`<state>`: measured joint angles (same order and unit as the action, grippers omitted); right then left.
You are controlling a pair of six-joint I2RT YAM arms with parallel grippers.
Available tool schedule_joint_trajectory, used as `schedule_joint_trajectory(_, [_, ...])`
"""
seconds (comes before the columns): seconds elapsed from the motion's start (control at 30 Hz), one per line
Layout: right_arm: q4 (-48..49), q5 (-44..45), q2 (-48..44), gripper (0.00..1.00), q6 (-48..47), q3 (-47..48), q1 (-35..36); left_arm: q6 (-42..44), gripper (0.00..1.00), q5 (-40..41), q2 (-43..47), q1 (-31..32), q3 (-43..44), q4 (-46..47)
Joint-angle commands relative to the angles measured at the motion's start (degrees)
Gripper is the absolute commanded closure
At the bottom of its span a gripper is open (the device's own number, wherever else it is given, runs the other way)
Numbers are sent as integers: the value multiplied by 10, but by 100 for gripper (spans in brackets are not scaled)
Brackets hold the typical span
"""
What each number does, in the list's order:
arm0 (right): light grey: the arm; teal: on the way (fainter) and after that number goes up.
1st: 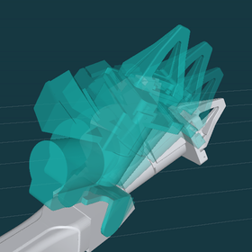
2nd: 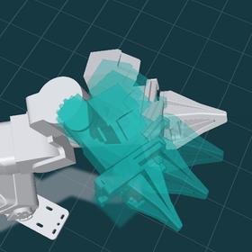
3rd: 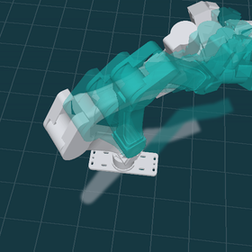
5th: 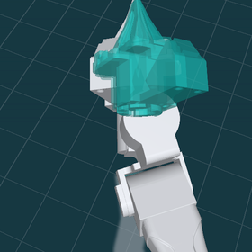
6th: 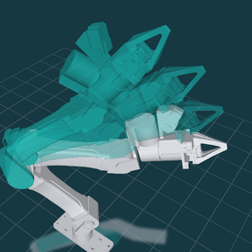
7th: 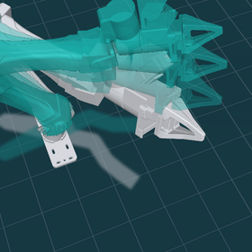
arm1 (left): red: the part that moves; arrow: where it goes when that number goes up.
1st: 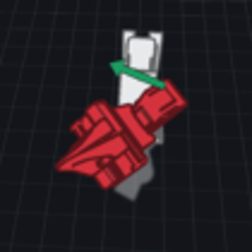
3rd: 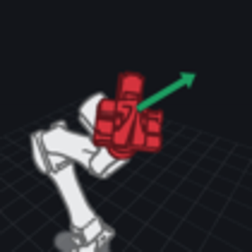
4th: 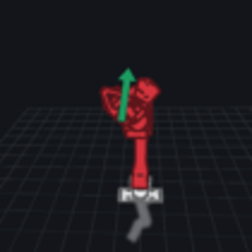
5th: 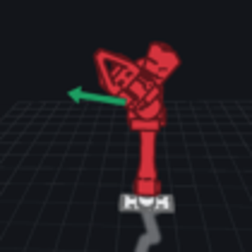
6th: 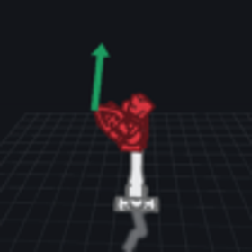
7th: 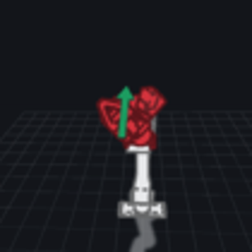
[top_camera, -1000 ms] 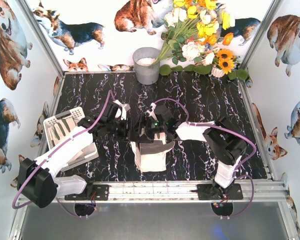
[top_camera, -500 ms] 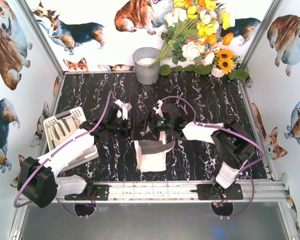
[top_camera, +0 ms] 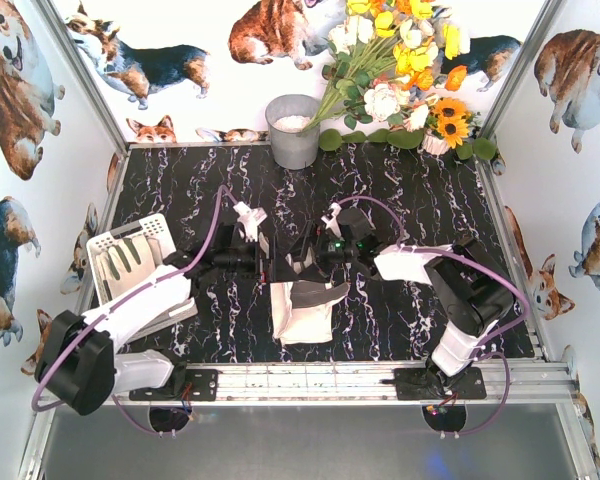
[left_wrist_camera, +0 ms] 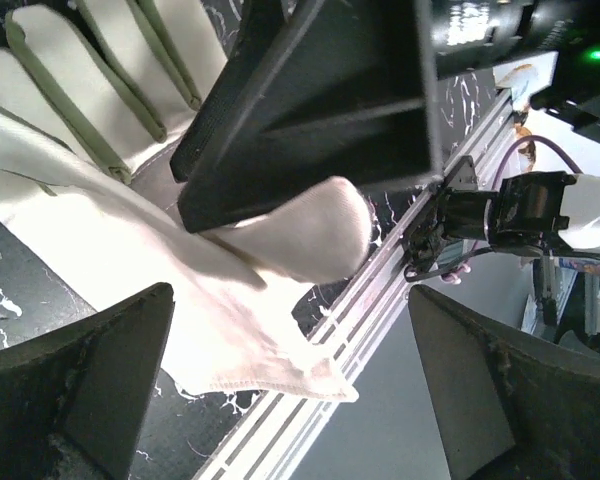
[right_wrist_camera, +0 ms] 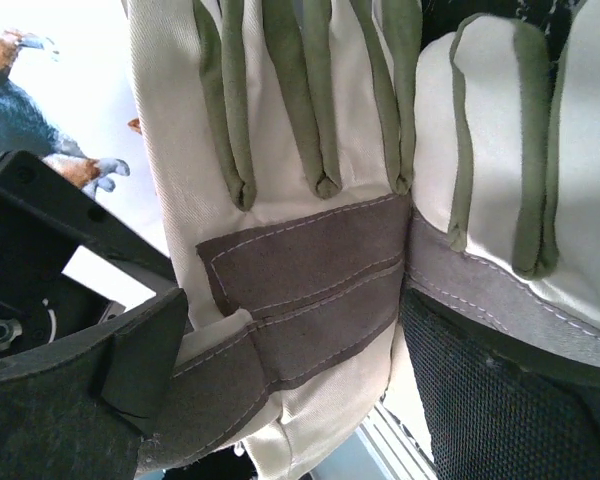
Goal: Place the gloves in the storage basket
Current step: Pair the glove with the glove.
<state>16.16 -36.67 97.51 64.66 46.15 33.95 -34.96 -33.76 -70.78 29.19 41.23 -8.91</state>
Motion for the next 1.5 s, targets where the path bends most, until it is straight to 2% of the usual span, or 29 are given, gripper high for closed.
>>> schedule_joint_trajectory(0.0, [42,-6,-23,10,0,-3,-8,14,3,-10,47,-1,0,23])
schedule_joint_trajectory(0.2, [63,-4,-23,10,14,-17,-16,-17,3,38,114,-43,-48,23])
schedule_joint_trajectory(0.37, [64,-6,-25,10,15,-18,-17,-89,27,97,127,-86,-116,26])
schedule_joint_trajectory(0.5, [64,-7,-28,10,17,-18,-17,-136,40,137,124,-87,-152,47])
schedule_joint_trajectory(0.57, [64,-7,-31,10,18,-18,-17,-143,43,146,114,-87,-164,53])
schedule_joint_trajectory(0.8, [62,-8,-36,10,18,-17,-18,-168,44,104,62,-85,-200,132])
schedule_joint_trajectory(1.03, [30,-11,-55,10,-4,-13,-25,-169,44,67,-2,-71,-197,196])
schedule_joint_trajectory(1.2, [29,-31,-61,10,-9,-9,-25,-169,46,53,-66,-63,-195,237])
schedule_joint_trajectory(1.47, [-26,-45,-96,10,-66,-6,-24,-191,52,44,-100,-57,-188,283])
